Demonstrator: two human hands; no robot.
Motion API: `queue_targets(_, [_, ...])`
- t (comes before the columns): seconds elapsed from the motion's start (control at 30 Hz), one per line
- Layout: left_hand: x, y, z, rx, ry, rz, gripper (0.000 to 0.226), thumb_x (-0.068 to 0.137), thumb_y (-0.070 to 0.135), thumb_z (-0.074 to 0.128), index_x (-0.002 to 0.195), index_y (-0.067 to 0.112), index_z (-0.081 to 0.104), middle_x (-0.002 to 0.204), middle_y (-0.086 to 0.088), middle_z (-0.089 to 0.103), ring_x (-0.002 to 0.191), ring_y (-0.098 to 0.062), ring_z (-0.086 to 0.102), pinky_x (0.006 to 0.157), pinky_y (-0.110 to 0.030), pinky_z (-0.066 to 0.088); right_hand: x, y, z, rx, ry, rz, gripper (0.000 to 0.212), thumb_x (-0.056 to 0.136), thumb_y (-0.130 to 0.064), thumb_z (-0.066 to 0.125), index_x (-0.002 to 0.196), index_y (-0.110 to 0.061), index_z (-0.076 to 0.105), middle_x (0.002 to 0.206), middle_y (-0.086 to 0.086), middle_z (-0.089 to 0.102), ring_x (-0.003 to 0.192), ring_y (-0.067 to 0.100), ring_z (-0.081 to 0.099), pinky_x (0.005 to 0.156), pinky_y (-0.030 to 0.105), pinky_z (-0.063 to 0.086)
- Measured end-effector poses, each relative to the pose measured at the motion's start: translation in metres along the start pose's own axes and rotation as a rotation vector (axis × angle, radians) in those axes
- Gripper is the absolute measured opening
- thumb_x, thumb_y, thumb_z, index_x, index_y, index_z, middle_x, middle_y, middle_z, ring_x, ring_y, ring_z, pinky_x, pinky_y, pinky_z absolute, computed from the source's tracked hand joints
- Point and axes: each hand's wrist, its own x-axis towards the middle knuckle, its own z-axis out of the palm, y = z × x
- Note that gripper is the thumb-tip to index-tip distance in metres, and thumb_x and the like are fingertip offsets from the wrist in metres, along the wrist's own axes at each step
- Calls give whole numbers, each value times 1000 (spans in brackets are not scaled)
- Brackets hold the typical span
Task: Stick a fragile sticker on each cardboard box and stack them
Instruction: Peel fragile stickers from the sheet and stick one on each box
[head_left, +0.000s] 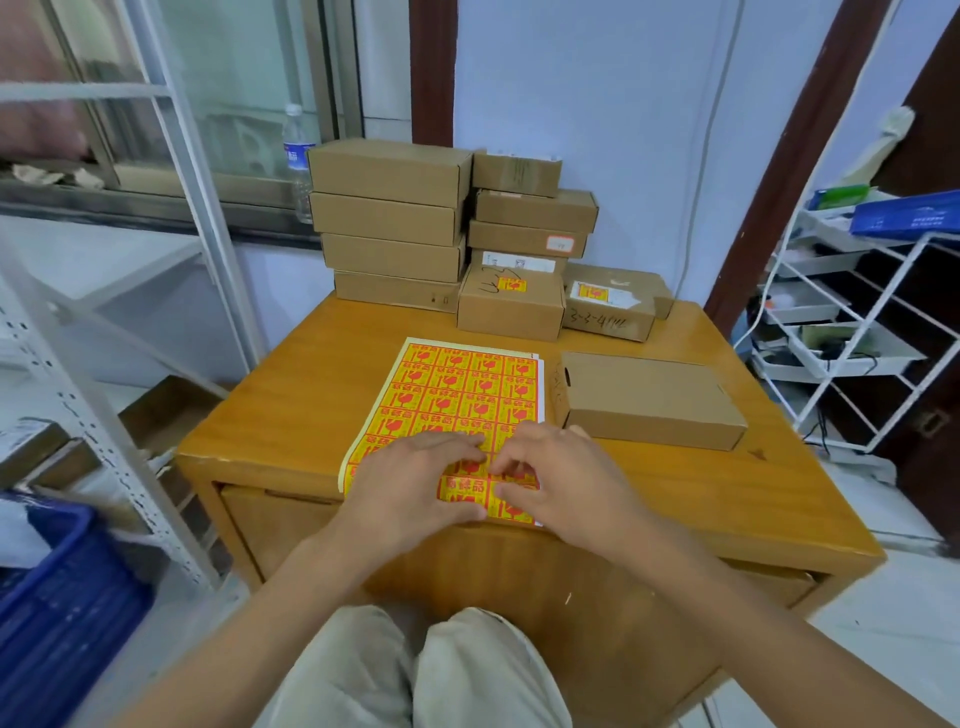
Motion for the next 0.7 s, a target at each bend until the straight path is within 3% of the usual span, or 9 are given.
queue_targets(0.13, [-4, -1, 7, 24, 57, 5, 58, 71, 66, 79, 124, 46, 65, 138, 32, 56, 128, 1, 55, 89, -32, 54, -11, -2, 8, -74, 84, -57, 22, 99, -47, 61, 114, -35, 70, 111, -14, 65, 108, 9, 58, 90, 32, 39])
queue_targets(0.27, [-5, -5, 9, -26, 69, -28, 59, 68, 66, 80, 122, 49, 66, 135, 36, 56, 130, 7, 51, 89, -34, 56, -18, -4, 14, -151, 146, -108, 18, 98, -41, 61, 105, -29, 72, 102, -13, 67, 98, 10, 61, 85, 30, 42])
queue_targets(0.43, [-5, -3, 8, -46, 76, -57, 58, 65, 66, 82, 119, 51, 66, 133, 39, 56, 130, 11, 48, 93, -35, 55, -17, -7, 16, -169, 170, -133, 9, 94, -36, 67, 94, -27, 70, 94, -13, 65, 88, 7, 58, 77, 21, 29])
queue_targets(0.57, [-6, 2, 5, -37, 61, -69, 59, 66, 62, 84, 121, 49, 67, 135, 38, 55, 134, 8, 46, 96, -35, 53, -8, -13, 6, -78, 36, -39, 15, 95, -39, 65, 106, -29, 63, 103, -12, 60, 96, 9, 57, 74, 24, 45])
queue_targets(0.7, [-6, 7, 4, 6, 38, -105, 63, 66, 63, 84, 125, 53, 62, 140, 29, 55, 134, -3, 51, 93, -33, 50, 7, -12, -2, 33, -154, 23, 43, 92, -33, 70, 128, -26, 48, 88, -13, 58, 80, 9, 56, 65, 33, 48])
